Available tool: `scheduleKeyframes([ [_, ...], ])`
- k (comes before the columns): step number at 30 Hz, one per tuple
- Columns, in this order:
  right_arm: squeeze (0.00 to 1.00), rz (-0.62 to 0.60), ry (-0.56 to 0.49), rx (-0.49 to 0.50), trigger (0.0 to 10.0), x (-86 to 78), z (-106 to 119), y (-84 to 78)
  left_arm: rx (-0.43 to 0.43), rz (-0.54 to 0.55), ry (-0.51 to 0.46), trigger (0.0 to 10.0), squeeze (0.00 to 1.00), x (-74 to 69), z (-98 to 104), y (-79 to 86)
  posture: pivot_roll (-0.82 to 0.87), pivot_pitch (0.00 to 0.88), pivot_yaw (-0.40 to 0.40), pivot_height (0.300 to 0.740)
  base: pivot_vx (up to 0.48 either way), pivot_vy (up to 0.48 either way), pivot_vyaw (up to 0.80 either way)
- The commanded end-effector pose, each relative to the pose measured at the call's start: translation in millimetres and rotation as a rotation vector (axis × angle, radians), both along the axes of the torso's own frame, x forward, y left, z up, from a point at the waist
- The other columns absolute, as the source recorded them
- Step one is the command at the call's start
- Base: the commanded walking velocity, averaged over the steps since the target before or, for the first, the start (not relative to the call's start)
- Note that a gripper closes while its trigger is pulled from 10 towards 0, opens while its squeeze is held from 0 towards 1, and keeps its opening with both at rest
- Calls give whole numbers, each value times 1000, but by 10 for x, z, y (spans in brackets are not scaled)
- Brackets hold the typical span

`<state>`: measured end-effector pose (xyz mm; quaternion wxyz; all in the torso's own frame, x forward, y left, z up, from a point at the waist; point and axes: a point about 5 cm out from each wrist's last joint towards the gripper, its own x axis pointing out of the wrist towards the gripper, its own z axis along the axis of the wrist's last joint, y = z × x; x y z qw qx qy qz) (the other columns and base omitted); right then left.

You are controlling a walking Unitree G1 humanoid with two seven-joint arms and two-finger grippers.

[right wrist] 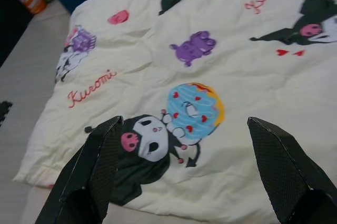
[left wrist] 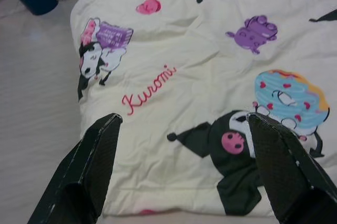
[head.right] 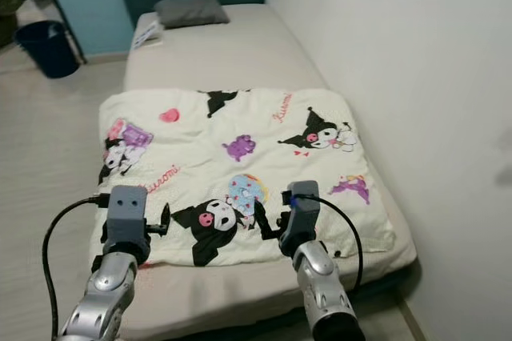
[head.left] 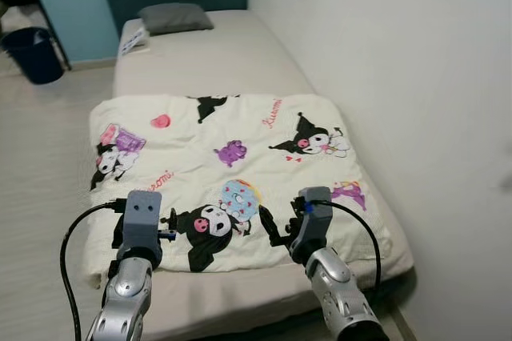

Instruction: Clean up the room

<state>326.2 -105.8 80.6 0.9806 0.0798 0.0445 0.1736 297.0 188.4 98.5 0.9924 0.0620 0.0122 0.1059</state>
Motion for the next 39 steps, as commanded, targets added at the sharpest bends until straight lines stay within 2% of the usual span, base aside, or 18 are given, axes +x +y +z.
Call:
scheduleKeyframes([
  [1,0,0,40,7,10000,-57,-92,-14,-23,28,15,10000,0,-49,-53,27,-16,153,-26,740,0,0,0],
  [3,0,7,42,7,10000,-62,-96,-7,-45,40,19,10000,0,-55,-66,38,-17,150,-27,740,0,0,0],
  [6,0,32,30,-22,10000,-83,-106,21,-132,72,80,10000,0,-90,-179,54,-19,145,-28,740,0,0,0],
  [7,0,32,30,-22,10000,-83,-106,21,-132,72,80,10000,0,-90,-179,54,-19,145,-28,740,0,0,0],
  [8,0,36,37,-40,10000,-92,-131,27,-137,57,126,10000,0,-128,-268,23,-19,138,-31,740,0,0,0],
  [11,0,30,47,-56,10000,-100,-162,20,-145,19,145,10000,0,-157,-313,-30,-17,134,-33,740,0,0,0],
  [12,0,30,47,-56,10000,-100,-162,20,-145,19,145,10000,0,-157,-313,-30,-17,134,-33,740,0,0,0],
  [14,0,19,70,-105,10000,-112,-225,2,-124,-58,139,10000,0,-174,-327,-126,-17,132,-33,740,0,0,0],
  [18,0,10,89,-149,10000,-125,-284,-13,-111,-91,132,10000,0,-180,-341,-178,-14,121,-43,740,0,0,0],
  [28,0,12,94,-121,10000,-112,-270,-6,-107,-101,137,10000,0,-168,-336,-171,-14,116,-44,740,0,0,0],
  [35,0,48,82,-169,10000,-110,-277,47,-91,-107,131,10000,0,-169,-328,-159,-15,119,-43,740,0,0,0],
  [39,0,70,72,-190,10000,-106,-267,79,-82,-107,125,10000,0,-173,-318,-162,-13,123,-43,740,0,-120,767],
])
